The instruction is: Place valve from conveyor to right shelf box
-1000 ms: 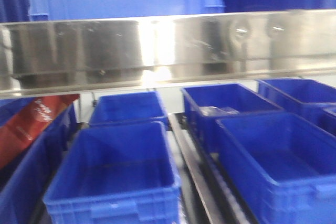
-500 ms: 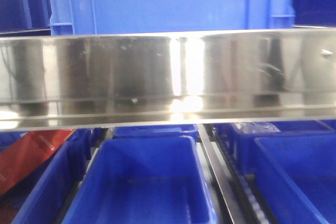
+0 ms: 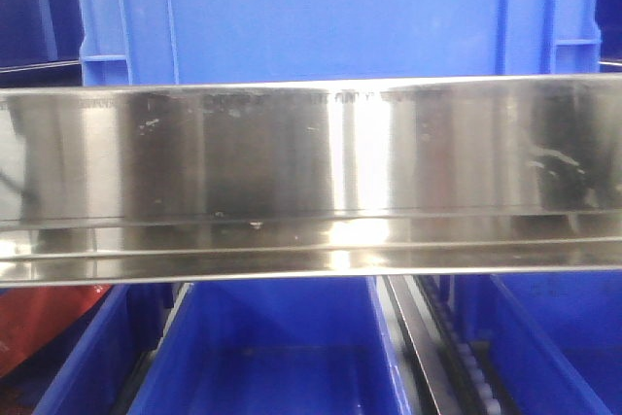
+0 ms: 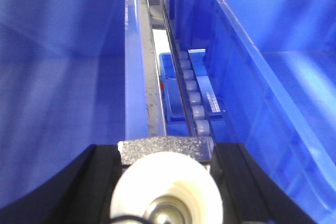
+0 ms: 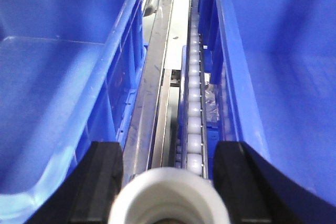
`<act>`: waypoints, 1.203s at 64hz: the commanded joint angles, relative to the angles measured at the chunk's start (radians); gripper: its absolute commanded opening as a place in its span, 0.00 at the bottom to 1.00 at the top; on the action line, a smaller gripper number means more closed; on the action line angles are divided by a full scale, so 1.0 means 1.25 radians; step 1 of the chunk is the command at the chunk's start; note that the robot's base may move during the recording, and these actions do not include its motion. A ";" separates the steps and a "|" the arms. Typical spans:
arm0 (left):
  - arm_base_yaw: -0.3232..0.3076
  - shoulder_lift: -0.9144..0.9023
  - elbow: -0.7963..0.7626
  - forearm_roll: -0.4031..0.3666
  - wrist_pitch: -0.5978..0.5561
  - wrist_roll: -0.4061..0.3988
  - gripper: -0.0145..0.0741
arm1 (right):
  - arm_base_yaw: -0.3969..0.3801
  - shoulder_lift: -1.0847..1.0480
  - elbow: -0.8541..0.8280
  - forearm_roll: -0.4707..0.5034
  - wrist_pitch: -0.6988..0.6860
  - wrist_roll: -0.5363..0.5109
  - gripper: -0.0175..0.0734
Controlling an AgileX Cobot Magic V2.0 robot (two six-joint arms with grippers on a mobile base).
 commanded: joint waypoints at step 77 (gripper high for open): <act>-0.004 -0.008 -0.003 -0.003 -0.038 -0.005 0.04 | 0.001 -0.010 -0.014 -0.004 -0.052 -0.002 0.02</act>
